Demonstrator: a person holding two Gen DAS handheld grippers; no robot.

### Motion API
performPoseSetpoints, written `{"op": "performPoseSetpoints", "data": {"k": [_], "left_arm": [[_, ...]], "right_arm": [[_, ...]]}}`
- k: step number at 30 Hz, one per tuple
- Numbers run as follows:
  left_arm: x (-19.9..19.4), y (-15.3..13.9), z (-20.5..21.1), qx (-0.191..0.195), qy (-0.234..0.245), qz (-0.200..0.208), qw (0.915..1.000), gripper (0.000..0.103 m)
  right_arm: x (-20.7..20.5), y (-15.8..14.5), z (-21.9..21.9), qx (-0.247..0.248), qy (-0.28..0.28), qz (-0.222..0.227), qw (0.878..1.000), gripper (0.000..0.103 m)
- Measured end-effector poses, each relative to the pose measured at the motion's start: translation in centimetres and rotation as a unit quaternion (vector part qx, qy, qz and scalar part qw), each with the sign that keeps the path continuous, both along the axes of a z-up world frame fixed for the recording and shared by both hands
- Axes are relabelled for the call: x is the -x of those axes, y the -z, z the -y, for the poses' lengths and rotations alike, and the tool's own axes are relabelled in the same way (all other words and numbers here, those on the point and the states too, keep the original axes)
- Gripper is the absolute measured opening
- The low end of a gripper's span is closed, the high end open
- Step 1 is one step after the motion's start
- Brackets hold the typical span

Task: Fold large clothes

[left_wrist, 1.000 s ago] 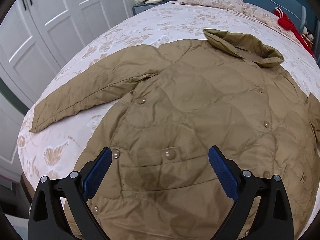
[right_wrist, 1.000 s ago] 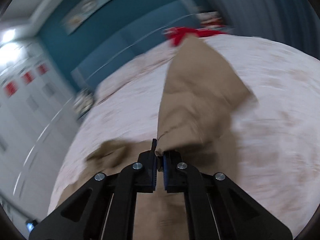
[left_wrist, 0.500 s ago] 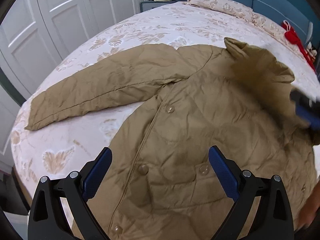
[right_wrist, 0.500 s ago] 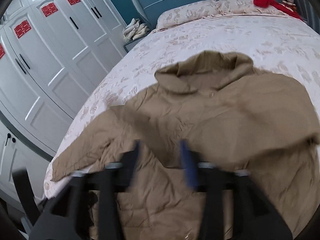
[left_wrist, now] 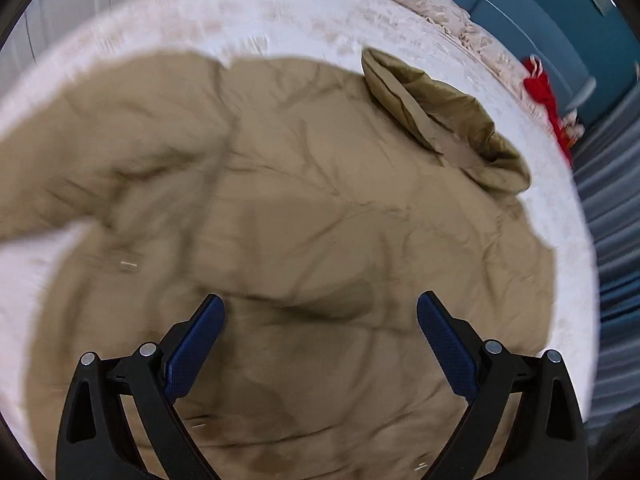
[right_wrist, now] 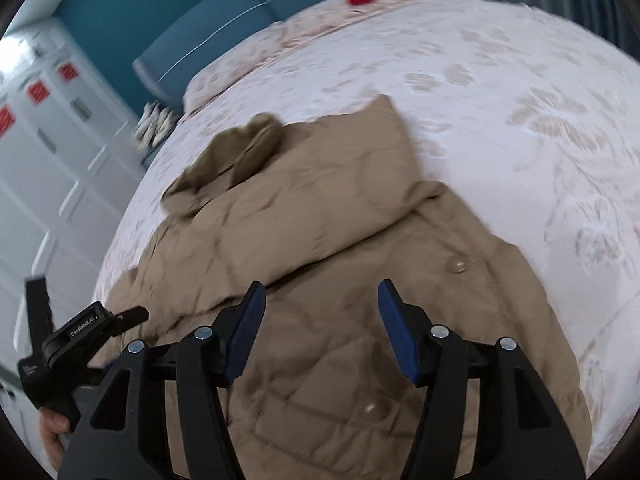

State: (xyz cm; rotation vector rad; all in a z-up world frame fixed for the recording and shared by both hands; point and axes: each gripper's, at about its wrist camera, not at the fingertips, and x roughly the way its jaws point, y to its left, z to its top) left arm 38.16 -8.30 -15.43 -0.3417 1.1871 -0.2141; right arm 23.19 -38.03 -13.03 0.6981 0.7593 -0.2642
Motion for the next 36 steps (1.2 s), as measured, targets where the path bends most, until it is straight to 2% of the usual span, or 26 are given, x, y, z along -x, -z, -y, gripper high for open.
{"op": "performPoseSetpoints", "data": {"k": [1, 3, 4, 5, 6, 7, 8, 11, 12, 13, 15, 17, 19, 21, 23, 25, 32, 36], "left_arm": [[-0.6, 0.3, 0.1, 0.006, -0.01, -0.011, 0.9999, 0.092], [-1.2, 0.1, 0.4, 0.003, -0.019, -0.003, 0.9998, 0.083], [-1.6, 0.0, 0.8, -0.006, -0.015, 0.002, 0.9999, 0.073], [-2.0, -0.2, 1.1, -0.01, -0.007, 0.006, 0.9999, 0.056], [-2.3, -0.2, 1.3, -0.013, 0.002, 0.008, 0.9999, 0.045], [-2.8, -0.2, 1.7, -0.02, 0.008, 0.009, 0.9997, 0.026], [-3.2, -0.2, 1.8, -0.023, 0.01, 0.011, 0.9996, 0.016], [-4.1, -1.1, 1.4, -0.026, 0.004, 0.035, 0.999, 0.002], [-4.3, -1.4, 1.2, -0.026, 0.003, 0.044, 0.9987, 0.002], [-4.6, -1.9, 1.2, -0.029, 0.003, 0.056, 0.998, 0.001], [-4.8, -3.2, 0.9, -0.03, 0.003, 0.08, 0.9963, 0.001], [-4.1, -4.2, 0.4, -0.029, 0.001, 0.095, 0.995, 0.001], [-2.9, -4.3, -0.2, -0.047, -0.001, 0.11, 0.9928, 0.001], [-2.1, -2.9, -0.6, -0.055, -0.005, 0.097, 0.9937, 0.001], [-1.7, -0.1, -0.4, -0.077, 0.002, 0.07, 0.9946, 0.001], [-1.1, 1.5, -0.1, -0.086, 0.005, 0.067, 0.994, 0.002], [-0.4, 2.4, 1.3, -0.126, 0.017, 0.083, 0.9883, 0.003], [-0.1, 2.5, 2.3, -0.17, 0.036, 0.096, 0.9802, 0.004]], "right_arm": [[-0.2, 0.6, 0.7, -0.015, 0.01, 0.002, 1.0, 0.057], [-0.7, 1.8, 2.5, -0.055, 0.036, 0.003, 0.998, 0.057], [-0.6, 2.4, 3.3, -0.069, 0.043, 0.006, 0.997, 0.057], [-0.7, 2.9, 4.1, -0.085, 0.052, 0.008, 0.995, 0.056], [-1.1, 3.5, 5.1, -0.107, 0.064, 0.014, 0.992, 0.056], [-1.4, 3.7, 5.4, -0.113, 0.071, 0.017, 0.991, 0.056], [-1.8, 3.8, 6.0, -0.118, 0.079, 0.022, 0.99, 0.056], [-3.0, 4.2, 7.2, -0.133, 0.095, 0.029, 0.986, 0.053], [-3.6, 4.4, 7.7, -0.139, 0.1, 0.032, 0.985, 0.037], [-4.1, 4.5, 8.0, -0.135, 0.102, 0.029, 0.985, 0.016], [-5.2, 4.2, 8.3, -0.125, 0.089, 0.031, 0.988, 0.003], [-5.1, 2.4, 7.9, -0.101, 0.08, 0.055, 0.99, 0.002], [-4.3, -0.7, 6.7, -0.045, 0.057, 0.09, 0.993, 0.002], [-4.2, -1.1, 5.9, -0.009, 0.04, 0.079, 0.996, 0.001], [-4.8, 0.5, 5.4, 0.015, 0.033, 0.034, 0.999, 0.001], [-5.1, 2.8, 5.7, 0.002, 0.035, -0.002, 0.999, 0.001], [-5.0, 6.3, 6.5, -0.005, 0.037, -0.048, 0.998, 0.0], [-5.3, 5.8, 5.8, 0.024, 0.025, -0.065, 0.997, 0.0]]}}
